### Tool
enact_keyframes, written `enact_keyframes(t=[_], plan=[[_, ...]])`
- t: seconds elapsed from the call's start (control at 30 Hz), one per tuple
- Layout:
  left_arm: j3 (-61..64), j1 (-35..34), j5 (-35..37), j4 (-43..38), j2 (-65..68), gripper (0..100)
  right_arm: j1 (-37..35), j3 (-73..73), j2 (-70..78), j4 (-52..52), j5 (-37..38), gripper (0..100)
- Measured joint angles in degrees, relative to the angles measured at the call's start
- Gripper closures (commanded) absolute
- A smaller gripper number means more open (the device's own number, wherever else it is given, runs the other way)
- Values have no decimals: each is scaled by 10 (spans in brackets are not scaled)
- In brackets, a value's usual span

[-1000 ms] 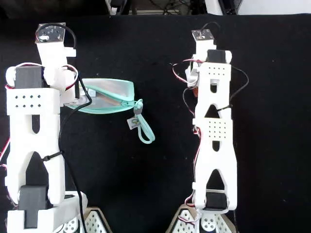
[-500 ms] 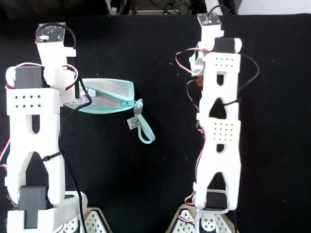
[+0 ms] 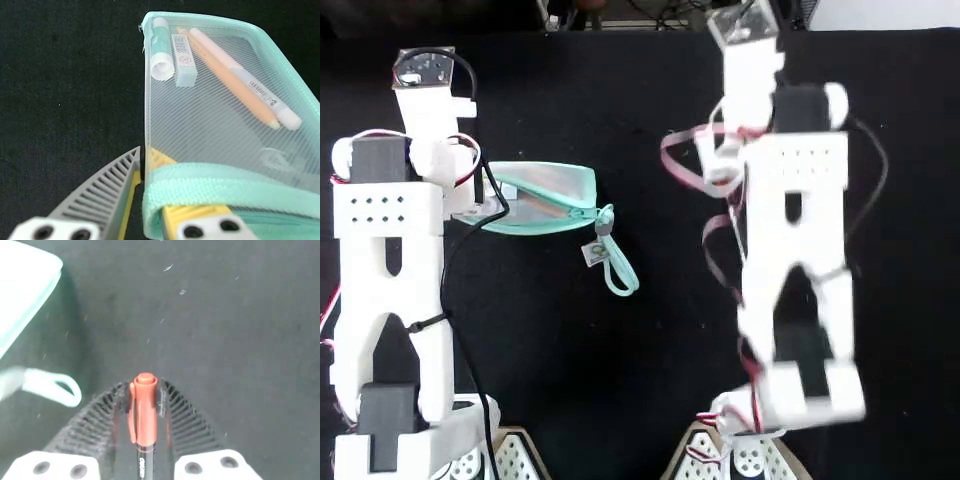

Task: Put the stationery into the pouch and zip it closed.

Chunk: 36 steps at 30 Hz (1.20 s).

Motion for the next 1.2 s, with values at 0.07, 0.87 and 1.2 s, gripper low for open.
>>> enact_keyframes(t=[0.07,0.87,1.2], plan=[[4,0,0,-1,-1,970,-4,134,-80,-69,1,986],[5,0,0,-1,-1,970,-3,493,52,-264,51,892],[5,0,0,-1,-1,970,-2,411,180,-251,62,943]])
